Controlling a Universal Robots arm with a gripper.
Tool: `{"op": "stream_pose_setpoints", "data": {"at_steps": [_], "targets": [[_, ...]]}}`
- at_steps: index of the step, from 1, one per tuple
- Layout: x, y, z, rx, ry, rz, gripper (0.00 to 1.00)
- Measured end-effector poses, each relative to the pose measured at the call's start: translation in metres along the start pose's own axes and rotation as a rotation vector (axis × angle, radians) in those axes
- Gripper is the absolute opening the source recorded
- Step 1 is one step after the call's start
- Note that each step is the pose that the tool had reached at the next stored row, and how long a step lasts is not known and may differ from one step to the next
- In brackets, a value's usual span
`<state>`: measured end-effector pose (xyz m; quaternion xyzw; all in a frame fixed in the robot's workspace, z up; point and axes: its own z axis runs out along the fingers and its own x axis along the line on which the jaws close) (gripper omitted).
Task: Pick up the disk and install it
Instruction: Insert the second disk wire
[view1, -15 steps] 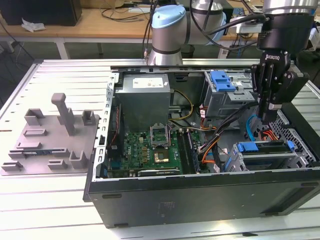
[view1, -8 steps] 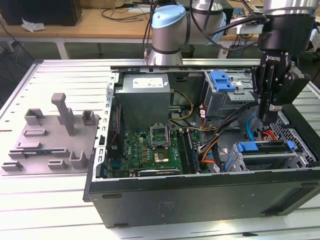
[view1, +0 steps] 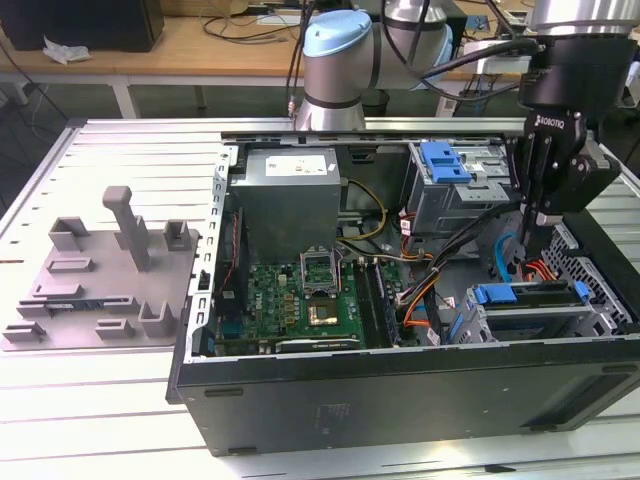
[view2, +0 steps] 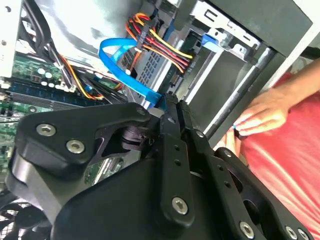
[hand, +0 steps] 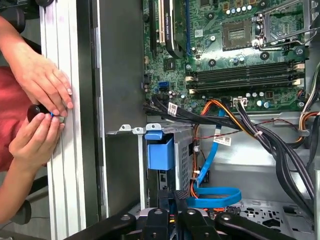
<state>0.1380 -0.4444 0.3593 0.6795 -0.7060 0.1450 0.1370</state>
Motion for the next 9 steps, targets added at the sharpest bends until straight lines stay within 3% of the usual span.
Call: {"op": "stream_pose_setpoints", "data": {"at_steps": [1,3,5,6,8,9], "targets": [[0.0030,-0.0001,0.0012,0.0002,-0.0354,0.001,0.16],[0.0064,-0.0003,0.0028,0.0001,-0.0640,0.001,0.16],[0.0120,-0.0005,0.0051,0.0002,-0.0990,0.002,0.16],[0.0159,-0.0006,0.0068,0.0001,-0.1134,0.002,0.16],[0.0204,-0.0008,0.0087,0.0001,-0.1271,0.003,0.16],[0.0236,-0.0009,0.0100,-0.0002,-0.1381,0.003,0.16]]}}
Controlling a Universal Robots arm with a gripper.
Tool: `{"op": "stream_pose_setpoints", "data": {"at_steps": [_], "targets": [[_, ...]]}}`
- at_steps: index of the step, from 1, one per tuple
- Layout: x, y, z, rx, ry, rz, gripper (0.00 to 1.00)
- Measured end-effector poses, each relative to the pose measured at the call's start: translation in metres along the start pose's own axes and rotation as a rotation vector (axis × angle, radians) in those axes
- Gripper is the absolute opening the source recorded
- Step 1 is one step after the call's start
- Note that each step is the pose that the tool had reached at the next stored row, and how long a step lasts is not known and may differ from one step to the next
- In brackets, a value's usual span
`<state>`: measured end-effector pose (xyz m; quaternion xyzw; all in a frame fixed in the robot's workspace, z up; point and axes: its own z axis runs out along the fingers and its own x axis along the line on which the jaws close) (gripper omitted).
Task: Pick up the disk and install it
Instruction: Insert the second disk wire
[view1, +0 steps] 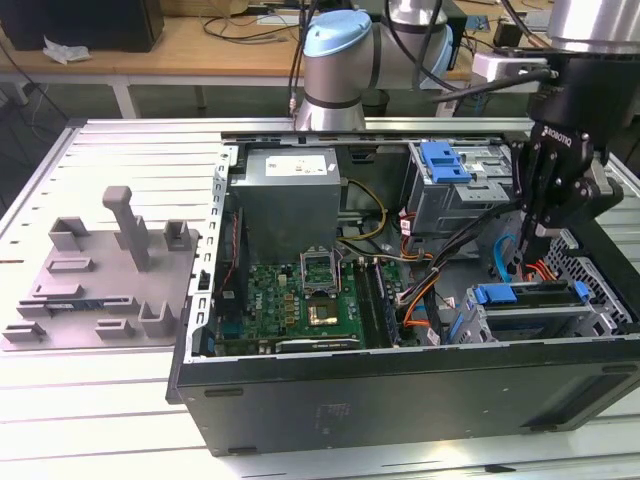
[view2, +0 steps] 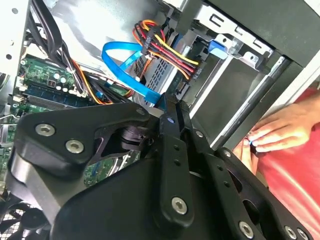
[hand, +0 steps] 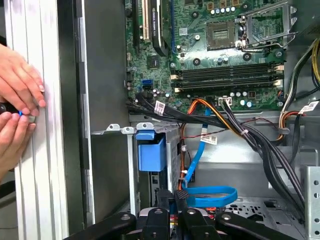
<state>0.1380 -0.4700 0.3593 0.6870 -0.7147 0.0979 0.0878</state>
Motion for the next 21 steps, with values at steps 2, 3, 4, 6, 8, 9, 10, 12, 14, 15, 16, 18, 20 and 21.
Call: {"op": "stream_pose_setpoints", "data": {"at_steps": [2,3,4,6,8,9,10,12,14,15,16,18,20,21], "targets": [[0.0037,-0.0001,0.0010,0.0000,-0.0172,0.000,0.16],[0.0064,-0.0002,0.0017,0.0002,-0.0329,0.001,0.16],[0.0079,-0.0003,0.0021,0.0004,-0.0426,0.001,0.16],[0.0133,-0.0006,0.0036,0.0000,-0.0703,0.001,0.16],[0.0199,-0.0010,0.0054,-0.0009,-0.0984,0.002,0.16],[0.0215,-0.0012,0.0058,-0.0011,-0.1061,0.002,0.16],[0.0245,-0.0015,0.0066,-0.0016,-0.1212,0.002,0.16],[0.0274,-0.0020,0.0074,-0.0023,-0.1384,0.002,0.16],[0.0314,-0.0028,0.0085,-0.0034,-0.1649,0.003,0.16],[0.0335,-0.0035,0.0091,-0.0039,-0.1770,0.003,0.16],[0.0350,-0.0040,0.0095,-0.0041,-0.1850,0.003,0.16],[0.0368,-0.0046,0.0100,-0.0046,-0.1944,0.003,0.16],[0.0387,-0.0051,0.0106,-0.0049,-0.2028,0.003,0.16],[0.0397,-0.0052,0.0108,-0.0051,-0.2062,0.003,0.16]]}}
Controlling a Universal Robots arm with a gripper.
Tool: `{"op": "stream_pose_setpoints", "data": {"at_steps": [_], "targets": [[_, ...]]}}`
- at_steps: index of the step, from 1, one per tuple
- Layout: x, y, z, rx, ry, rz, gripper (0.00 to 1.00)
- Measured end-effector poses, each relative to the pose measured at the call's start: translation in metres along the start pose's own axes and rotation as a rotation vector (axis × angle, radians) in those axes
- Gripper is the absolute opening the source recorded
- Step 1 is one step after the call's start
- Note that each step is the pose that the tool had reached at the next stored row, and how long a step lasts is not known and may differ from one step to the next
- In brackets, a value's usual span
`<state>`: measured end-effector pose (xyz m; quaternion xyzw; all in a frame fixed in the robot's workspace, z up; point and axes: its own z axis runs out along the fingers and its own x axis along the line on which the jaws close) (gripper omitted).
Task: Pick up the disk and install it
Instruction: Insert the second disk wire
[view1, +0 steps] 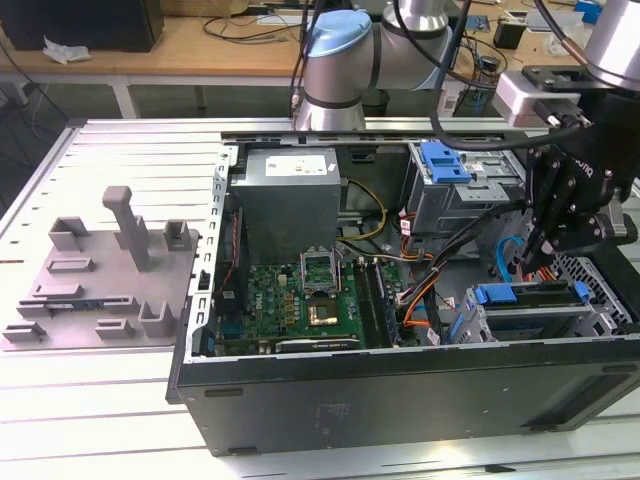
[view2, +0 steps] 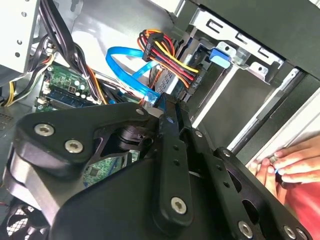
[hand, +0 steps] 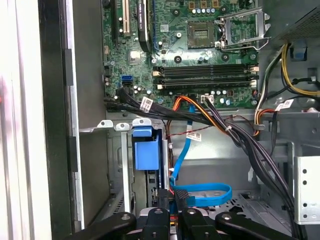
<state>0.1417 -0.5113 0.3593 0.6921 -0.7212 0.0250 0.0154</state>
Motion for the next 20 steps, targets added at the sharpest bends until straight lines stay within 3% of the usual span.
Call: {"op": "stream_pose_setpoints", "data": {"at_steps": [4,20], "targets": [[0.0035,-0.0005,0.0003,-0.0002,-0.0061,0.000,0.16],[0.0058,-0.0010,0.0005,0.0002,-0.0064,-0.006,0.16]]}}
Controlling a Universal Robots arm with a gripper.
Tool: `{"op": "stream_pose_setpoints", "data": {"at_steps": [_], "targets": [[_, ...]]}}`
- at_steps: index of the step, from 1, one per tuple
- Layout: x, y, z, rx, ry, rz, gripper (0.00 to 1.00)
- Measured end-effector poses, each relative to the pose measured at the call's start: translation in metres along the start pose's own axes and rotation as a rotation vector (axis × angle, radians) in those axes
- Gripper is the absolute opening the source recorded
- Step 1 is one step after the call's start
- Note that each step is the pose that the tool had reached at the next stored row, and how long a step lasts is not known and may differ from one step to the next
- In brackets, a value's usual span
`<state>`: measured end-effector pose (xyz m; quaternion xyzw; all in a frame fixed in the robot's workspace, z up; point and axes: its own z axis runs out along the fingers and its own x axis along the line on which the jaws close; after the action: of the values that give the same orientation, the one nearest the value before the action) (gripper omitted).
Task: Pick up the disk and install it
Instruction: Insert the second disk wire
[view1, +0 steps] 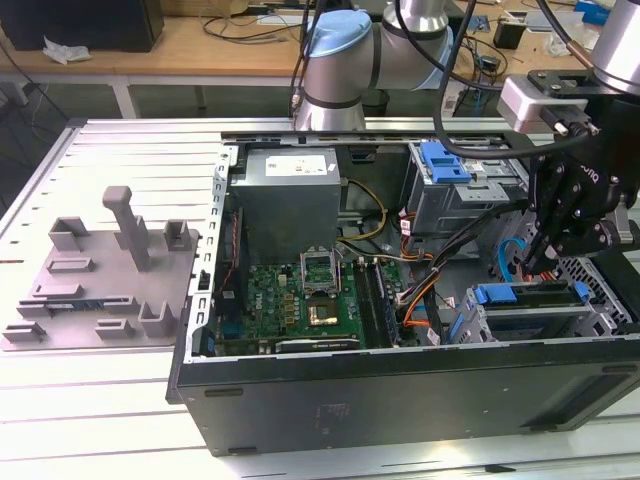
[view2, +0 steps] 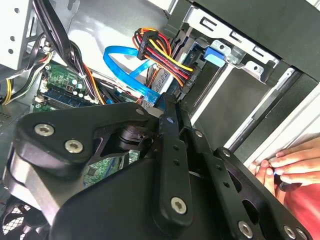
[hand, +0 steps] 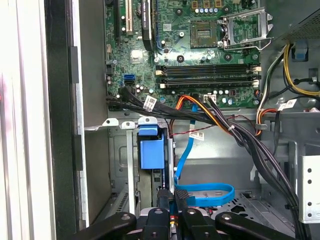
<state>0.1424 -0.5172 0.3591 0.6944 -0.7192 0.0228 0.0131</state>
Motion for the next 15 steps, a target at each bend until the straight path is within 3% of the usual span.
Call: {"op": "stream_pose_setpoints", "data": {"at_steps": [15], "targets": [[0.0076,-0.0003,0.0004,0.0004,0.0000,-0.003,0.16]]}}
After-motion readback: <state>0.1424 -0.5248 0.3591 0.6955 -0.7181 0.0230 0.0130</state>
